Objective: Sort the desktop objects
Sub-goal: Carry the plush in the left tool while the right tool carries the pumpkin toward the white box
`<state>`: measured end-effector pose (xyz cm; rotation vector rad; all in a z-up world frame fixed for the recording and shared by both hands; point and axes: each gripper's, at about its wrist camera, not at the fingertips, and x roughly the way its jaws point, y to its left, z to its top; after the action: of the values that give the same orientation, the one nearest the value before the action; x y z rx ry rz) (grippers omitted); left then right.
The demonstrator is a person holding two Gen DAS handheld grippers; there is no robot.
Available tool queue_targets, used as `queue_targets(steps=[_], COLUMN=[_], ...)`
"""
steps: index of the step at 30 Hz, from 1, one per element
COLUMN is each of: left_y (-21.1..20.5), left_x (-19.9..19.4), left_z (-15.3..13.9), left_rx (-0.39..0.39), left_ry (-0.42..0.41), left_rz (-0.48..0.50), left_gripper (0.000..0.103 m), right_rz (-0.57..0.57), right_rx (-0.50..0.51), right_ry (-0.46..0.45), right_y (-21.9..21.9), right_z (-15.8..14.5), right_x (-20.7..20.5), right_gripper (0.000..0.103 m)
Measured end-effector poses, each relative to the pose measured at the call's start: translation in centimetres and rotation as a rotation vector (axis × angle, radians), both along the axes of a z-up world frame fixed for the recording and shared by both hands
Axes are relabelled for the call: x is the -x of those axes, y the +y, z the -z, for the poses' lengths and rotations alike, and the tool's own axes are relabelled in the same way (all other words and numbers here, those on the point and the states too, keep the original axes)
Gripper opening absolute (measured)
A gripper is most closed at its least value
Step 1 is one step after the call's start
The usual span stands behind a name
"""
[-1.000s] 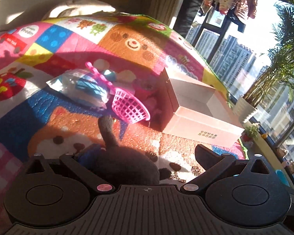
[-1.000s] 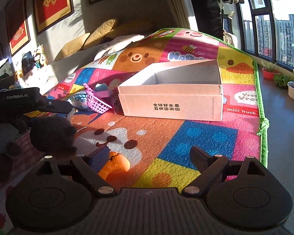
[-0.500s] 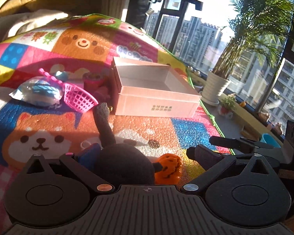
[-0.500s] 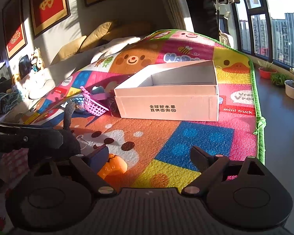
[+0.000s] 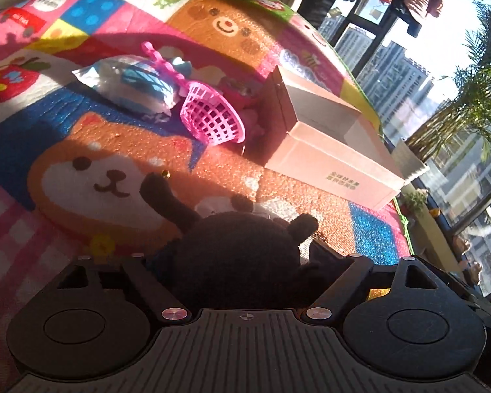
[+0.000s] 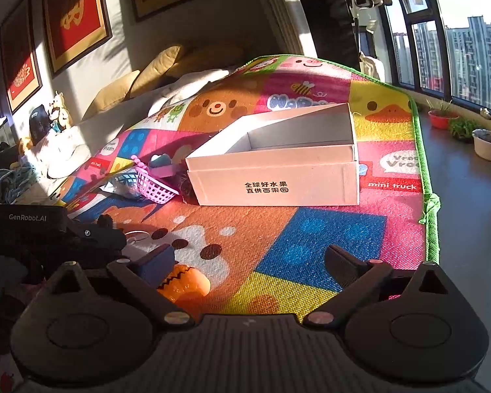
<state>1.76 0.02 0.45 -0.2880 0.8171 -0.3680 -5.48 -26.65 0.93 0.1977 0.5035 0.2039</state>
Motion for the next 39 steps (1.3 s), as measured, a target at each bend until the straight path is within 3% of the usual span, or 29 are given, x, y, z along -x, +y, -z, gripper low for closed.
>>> queue_targets(steps=[4, 10, 12, 14, 17, 19, 26, 29, 31, 33, 36, 38, 39], left_y=[-0.4, -2.2, -2.8, -3.3, -3.6, -3.4, -3.0, -3.3, -3.9, -4.5, -5.2, -5.5, -5.6], left_x=[1.5, 4.1, 4.8, 5.7, 7.2, 7.9, 9.3, 9.7, 10.3, 10.6, 10.9, 10.9, 10.9], left_z=[-0.8, -2.1, -1.9, -1.3, -1.0, -1.2, -1.8, -1.8, -1.9, -2.0, -2.2, -2.3, -2.3], left_rx=[-0.082, -0.404, -0.436, -0.420, -0.378, -0.327, -0.211, -0.198, -0.199, -0.199, -0.196, -0.197, -0.197], left_ry=[-0.074, -0.318, -0.328, -0.321, -0.334, -0.331, -0.323, -0.315, -0.324, -0.334, -0.352, -0.358, -0.359], left_rz=[0.045, 0.130, 0.188, 0.246, 0.287, 0.292, 0.298, 0.314, 0.345, 0.366, 0.383, 0.389, 0.390], left_gripper=[0.072, 0.073, 0.074, 0.075, 0.090, 0.094, 0.096, 0.097, 0.097, 0.098, 0.098, 0.098, 0.098], right_rz=[0.000, 0.001, 0.001, 0.000, 0.000, -0.002, 0.003, -0.024, -0.117, -0.275, -0.478, -0.546, -0.567], right_rx=[0.000, 0.001, 0.004, 0.009, 0.015, 0.020, 0.032, 0.050, 0.023, -0.014, -0.035, -0.022, -0.014], right_ry=[-0.002, 0.000, 0.003, 0.007, 0.012, 0.020, 0.039, 0.035, 0.029, 0.032, 0.098, 0.152, 0.180], right_y=[0.0, 0.0, 0.0, 0.2, 0.3, 0.4, 0.6, 1.1, 1.6, 3.0, 5.9, 8.3, 9.3], right_z=[0.0, 0.0, 0.0, 0.0, 0.0, 0.1, 0.1, -0.8, -2.4, -4.8, -7.0, -7.3, -7.3], right_x=[0.0, 0.0, 0.0, 0.0, -0.1, -0.2, -0.4, -0.6, -0.9, -1.5, -2.9, -4.0, -4.6], right_gripper=[0.099, 0.099, 0.099, 0.099, 0.100, 0.101, 0.101, 0.101, 0.100, 0.085, 0.076, 0.072, 0.058])
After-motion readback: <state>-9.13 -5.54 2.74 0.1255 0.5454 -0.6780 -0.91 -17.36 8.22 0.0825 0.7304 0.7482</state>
